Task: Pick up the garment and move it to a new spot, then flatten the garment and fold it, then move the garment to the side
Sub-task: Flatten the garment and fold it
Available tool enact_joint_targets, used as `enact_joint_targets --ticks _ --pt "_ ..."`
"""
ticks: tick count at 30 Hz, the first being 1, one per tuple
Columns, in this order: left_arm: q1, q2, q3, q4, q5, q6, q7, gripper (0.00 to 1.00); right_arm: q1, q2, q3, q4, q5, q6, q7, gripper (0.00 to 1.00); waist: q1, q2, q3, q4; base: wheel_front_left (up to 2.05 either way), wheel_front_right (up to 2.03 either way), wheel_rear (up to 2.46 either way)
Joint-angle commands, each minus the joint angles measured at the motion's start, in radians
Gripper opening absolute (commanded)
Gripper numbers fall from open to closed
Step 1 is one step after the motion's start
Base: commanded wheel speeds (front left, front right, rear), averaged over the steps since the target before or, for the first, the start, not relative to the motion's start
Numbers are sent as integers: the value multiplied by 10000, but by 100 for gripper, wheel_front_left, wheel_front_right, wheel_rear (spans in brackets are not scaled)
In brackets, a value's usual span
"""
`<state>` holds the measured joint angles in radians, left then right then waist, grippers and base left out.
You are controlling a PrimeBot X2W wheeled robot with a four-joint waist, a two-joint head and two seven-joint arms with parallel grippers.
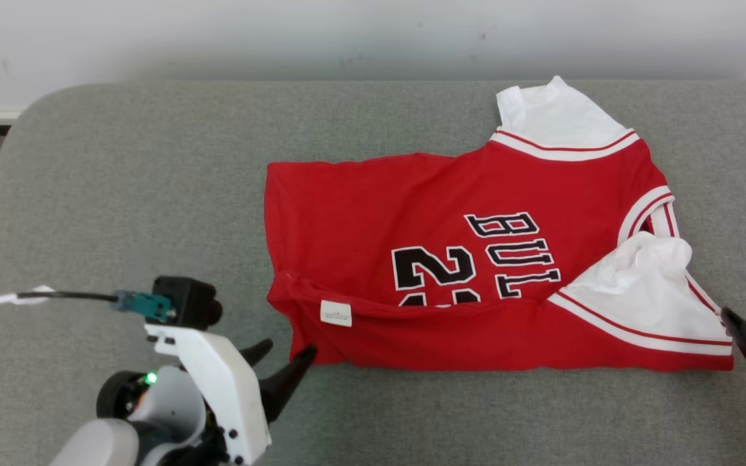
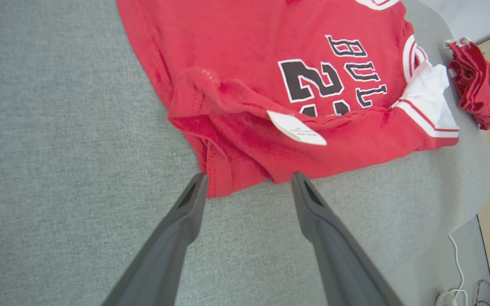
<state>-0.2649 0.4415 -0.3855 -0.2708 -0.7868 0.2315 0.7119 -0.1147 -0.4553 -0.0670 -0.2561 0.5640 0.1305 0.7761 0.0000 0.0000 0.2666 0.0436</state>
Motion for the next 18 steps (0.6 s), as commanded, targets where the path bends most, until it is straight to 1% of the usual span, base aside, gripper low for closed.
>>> enact_joint_targets --ticks 1,5,7,13,18 --pt "134 41 -51 -1 135 -35 -69 100 128 -145 -12 69 -56 -2 -94 100 0 0 85 3 0 0 0" --pt "70 -79 -314 324 505 -61 -344 100 393 -429 109 492 -326 -2 -526 100 0 0 437 14 0 0 0" --pt "-87 -150 -421 530 676 -121 -447 100 351 -391 187 766 -292 -2 -596 100 0 0 621 19 0 0 0" --pt "-427 -449 -767 1110 669 -345 -540 100 2 -303 657 1450 -192 -2 -718 100 0 0 1087 71 0 0 0" --pt "-726 -709 -1006 1581 688 -553 -599 100 -470 -185 1264 1964 -86 -2 -710 100 0 0 1347 89 0 0 0"
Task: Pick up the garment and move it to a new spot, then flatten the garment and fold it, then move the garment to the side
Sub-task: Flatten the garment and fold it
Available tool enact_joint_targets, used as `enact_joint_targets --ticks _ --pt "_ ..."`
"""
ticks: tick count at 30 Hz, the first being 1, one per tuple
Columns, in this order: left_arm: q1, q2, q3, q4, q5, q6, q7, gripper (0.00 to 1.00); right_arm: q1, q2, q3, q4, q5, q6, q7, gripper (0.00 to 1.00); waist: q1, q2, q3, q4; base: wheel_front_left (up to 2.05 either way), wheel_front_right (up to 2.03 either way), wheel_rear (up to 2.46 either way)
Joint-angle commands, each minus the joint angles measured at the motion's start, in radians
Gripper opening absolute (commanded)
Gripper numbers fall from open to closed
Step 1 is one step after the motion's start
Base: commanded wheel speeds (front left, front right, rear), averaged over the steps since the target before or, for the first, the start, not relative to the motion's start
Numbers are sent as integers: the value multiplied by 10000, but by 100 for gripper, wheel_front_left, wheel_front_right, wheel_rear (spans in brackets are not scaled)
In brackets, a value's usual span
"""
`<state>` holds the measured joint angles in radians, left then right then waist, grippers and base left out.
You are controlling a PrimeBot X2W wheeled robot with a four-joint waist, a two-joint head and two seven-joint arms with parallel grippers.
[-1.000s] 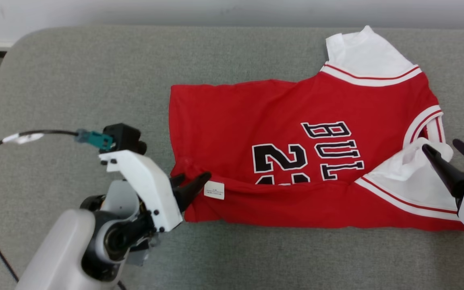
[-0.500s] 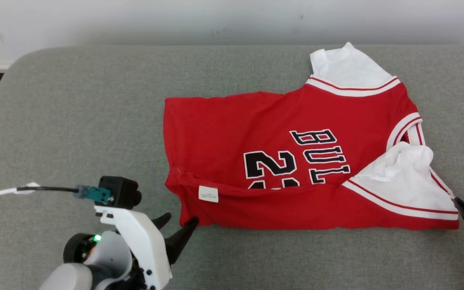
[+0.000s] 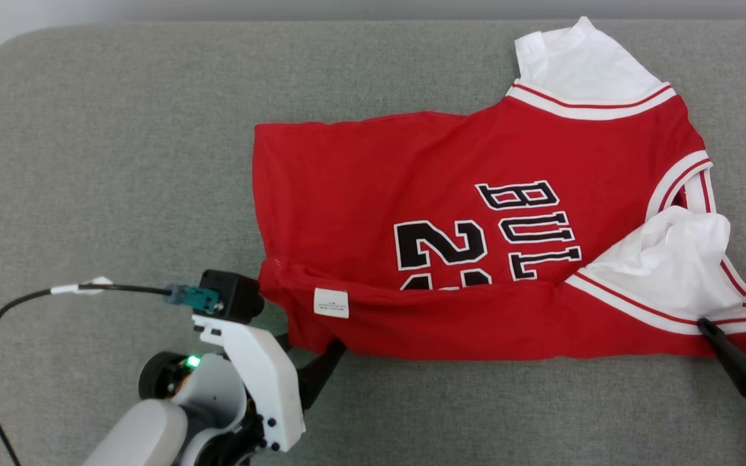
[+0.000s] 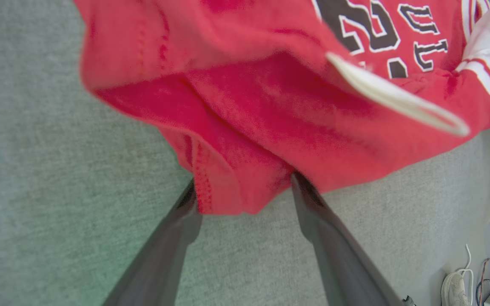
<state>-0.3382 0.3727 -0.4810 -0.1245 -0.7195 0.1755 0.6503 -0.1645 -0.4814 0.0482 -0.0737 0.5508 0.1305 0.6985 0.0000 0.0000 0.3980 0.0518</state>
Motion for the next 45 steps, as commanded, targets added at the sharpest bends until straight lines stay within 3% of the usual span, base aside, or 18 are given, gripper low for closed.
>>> enact_joint_targets --ticks 1,4,5,6,7,12,22,27,33,34,35,36,37,38,40,45 --pt "-63 -54 -88 236 32 -52 -22 100 -75 87 237 224 90 -1 68 100 0 0 65 6 0 0 0" --pt "-289 -149 -188 574 94 -182 -127 100 -318 154 597 497 377 2 151 100 0 0 95 5 0 0 0" --pt "-351 -201 -181 666 74 -218 -200 69 -367 196 652 590 505 13 185 78 0 0 89 2 0 0 0" --pt "-401 -240 -178 766 10 -286 -218 12 -447 214 704 650 623 14 171 33 0 0 66 -1 0 0 0" --pt "-436 -214 -229 836 -62 -421 -173 0 -531 208 729 742 734 14 156 0 0 0 16 1 0 0 0" --pt "-410 40 1 876 -518 -935 -138 0 -631 -112 578 892 1710 7 241 0 0 0 -403 17 0 0 0" --pt "1092 838 393 -191 -1718 -1202 447 0 650 -1116 -465 244 3466 -13 1224 0 0 0 -1536 66 0 0 0" --pt "2165 953 328 -624 -2047 -1142 282 0 2052 -1126 -896 -359 4026 -13 1885 0 0 0 -1661 83 0 0 0" --pt "3013 987 95 -670 -2080 -1174 179 0 3037 -806 -982 -522 3852 -13 1847 0 0 0 -1632 99 0 0 0" --pt "3111 1008 84 -655 -2057 -1149 144 0 3092 -750 -988 -566 3736 -13 1699 17 0 0 -1622 102 0 0 0" --pt "3184 1047 58 -633 -1998 -1126 130 0 3150 -708 -994 -599 3581 -13 1581 71 0 0 -1623 106 0 0 0" --pt "3235 1100 28 -615 -1904 -1137 125 12 3254 -642 -934 -602 3511 -13 1564 100 0 0 -1635 109 0 0 0" --pt "3258 1108 44 -623 -1825 -1114 48 46 3331 -623 -848 -665 3467 -13 1587 100 0 0 -1652 115 0 0 0" --pt "3265 1113 53 -631 -1809 -1095 -12 100 3348 -636 -850 -713 3419 -13 1565 100 0 0 -1687 119 0 0 0" --pt "3238 1182 63 -757 -1747 -1181 -90 100 3302 -721 -992 -841 3362 -13 1497 100 0 0 -1735 127 0 0 0" --pt "2892 1407 620 -1593 -1735 -934 -276 100 2647 -1038 -1745 -1671 3838 -13 1498 100 0 0 -1664 197 0 0 0"
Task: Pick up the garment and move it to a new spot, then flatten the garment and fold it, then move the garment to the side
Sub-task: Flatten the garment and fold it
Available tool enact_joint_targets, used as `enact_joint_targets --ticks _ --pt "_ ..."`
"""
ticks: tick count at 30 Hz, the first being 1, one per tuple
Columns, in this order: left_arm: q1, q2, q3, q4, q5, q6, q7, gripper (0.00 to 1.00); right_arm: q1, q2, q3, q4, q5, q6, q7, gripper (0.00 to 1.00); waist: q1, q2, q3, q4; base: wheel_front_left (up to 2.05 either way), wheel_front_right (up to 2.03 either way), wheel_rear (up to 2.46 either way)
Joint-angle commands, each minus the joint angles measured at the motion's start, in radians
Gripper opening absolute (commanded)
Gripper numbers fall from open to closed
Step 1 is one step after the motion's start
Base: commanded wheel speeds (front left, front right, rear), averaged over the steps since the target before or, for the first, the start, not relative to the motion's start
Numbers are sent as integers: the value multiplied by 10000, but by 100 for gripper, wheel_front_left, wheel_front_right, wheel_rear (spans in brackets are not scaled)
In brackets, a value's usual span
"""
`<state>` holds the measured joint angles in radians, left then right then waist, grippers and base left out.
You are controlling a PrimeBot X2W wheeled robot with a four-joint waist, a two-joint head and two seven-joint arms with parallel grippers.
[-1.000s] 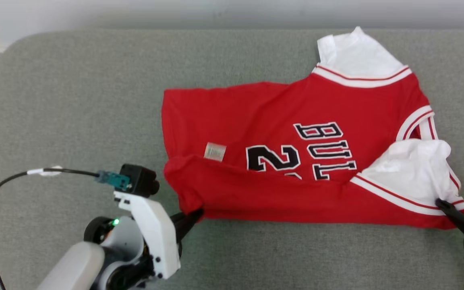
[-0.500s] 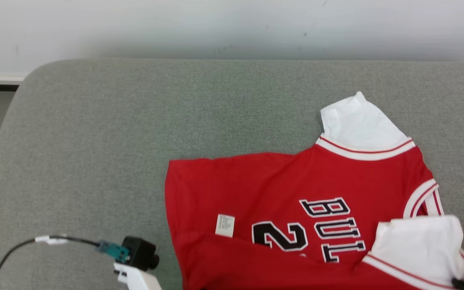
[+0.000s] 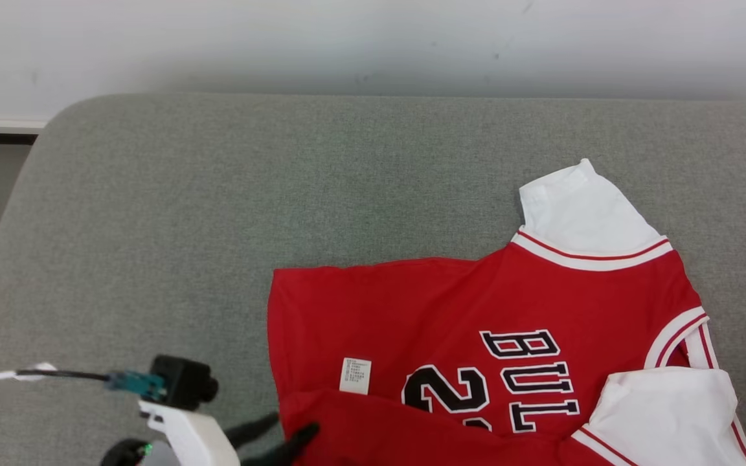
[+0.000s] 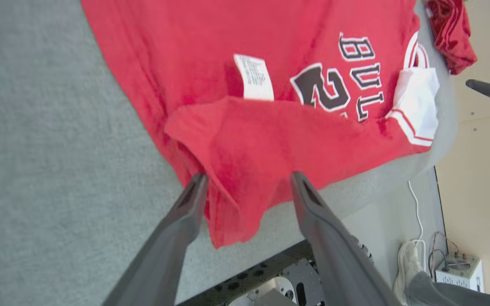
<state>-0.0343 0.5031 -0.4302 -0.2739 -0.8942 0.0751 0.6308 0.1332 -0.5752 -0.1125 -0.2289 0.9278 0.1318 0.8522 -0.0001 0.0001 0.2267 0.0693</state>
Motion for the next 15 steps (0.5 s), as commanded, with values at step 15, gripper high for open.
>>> enact_joint_targets --ticks 15 --pt "-4621 -1988 -329 2704 1361 -76 -1280 100 -6334 -596 1706 1968 -2011 -25 -128 100 1 -1 1932 1600 0 0 0"
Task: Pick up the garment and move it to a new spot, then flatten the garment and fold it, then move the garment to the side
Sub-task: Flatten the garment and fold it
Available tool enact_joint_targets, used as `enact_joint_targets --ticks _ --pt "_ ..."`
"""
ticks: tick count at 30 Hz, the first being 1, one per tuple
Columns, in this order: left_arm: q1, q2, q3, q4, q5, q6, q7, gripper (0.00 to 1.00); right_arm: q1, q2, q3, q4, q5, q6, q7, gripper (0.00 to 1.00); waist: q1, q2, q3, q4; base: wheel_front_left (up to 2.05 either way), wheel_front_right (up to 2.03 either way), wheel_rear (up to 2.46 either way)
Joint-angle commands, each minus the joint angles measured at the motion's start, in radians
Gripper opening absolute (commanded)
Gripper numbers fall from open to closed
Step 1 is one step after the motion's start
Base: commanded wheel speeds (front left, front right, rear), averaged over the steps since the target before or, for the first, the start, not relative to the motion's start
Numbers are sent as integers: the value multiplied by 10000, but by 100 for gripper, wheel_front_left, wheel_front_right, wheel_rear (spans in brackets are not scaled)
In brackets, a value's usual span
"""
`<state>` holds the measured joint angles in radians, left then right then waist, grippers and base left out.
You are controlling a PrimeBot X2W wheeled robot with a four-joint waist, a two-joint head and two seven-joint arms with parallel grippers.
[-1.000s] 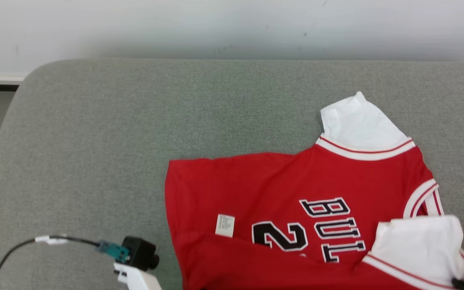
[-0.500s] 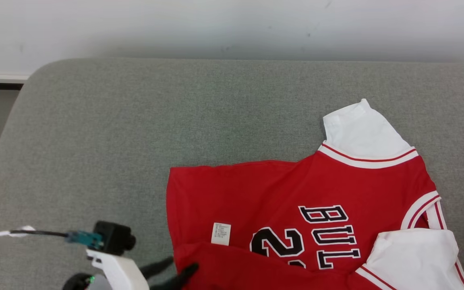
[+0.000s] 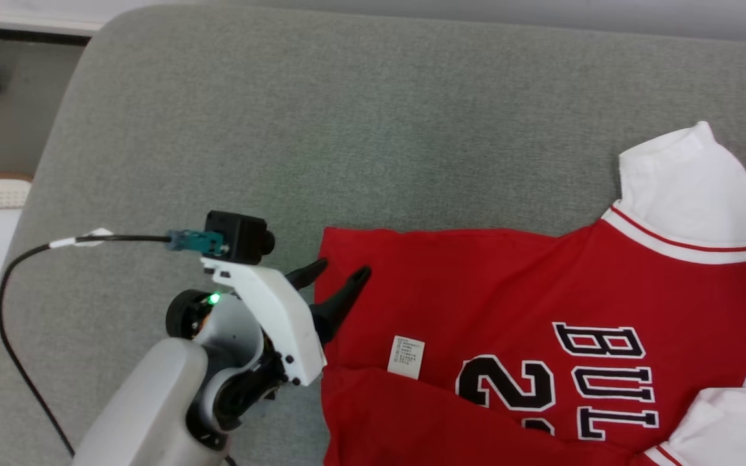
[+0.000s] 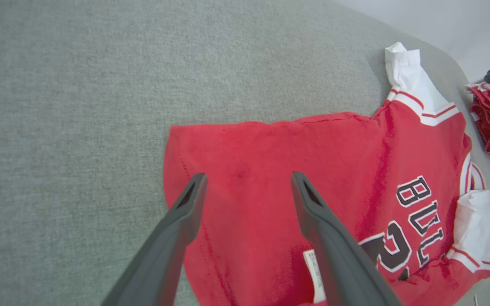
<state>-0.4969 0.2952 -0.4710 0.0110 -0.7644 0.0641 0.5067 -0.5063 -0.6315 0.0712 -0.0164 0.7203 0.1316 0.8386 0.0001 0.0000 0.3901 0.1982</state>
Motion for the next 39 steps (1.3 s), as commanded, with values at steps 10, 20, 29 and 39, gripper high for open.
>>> enact_joint_targets --ticks 10,20,29,39 --pt "-1249 -574 -612 2015 305 -731 -175 100 -1587 99 1598 2322 -373 -23 -487 100 -1 0 561 685 0 0 0" --pt "-1990 -983 -874 2934 382 -1007 -263 100 -2485 252 2618 3470 -24 -23 -996 100 -1 0 726 639 0 0 0" --pt "-2135 -1192 -1178 3423 154 -1277 -23 25 -2891 550 3503 4152 544 -9 -1302 58 -1 0 750 661 0 0 0" --pt "-2105 -1124 -642 3144 -390 -1393 -663 0 -3551 508 3375 4207 1961 -12 -3023 0 -1 0 451 530 0 0 0"
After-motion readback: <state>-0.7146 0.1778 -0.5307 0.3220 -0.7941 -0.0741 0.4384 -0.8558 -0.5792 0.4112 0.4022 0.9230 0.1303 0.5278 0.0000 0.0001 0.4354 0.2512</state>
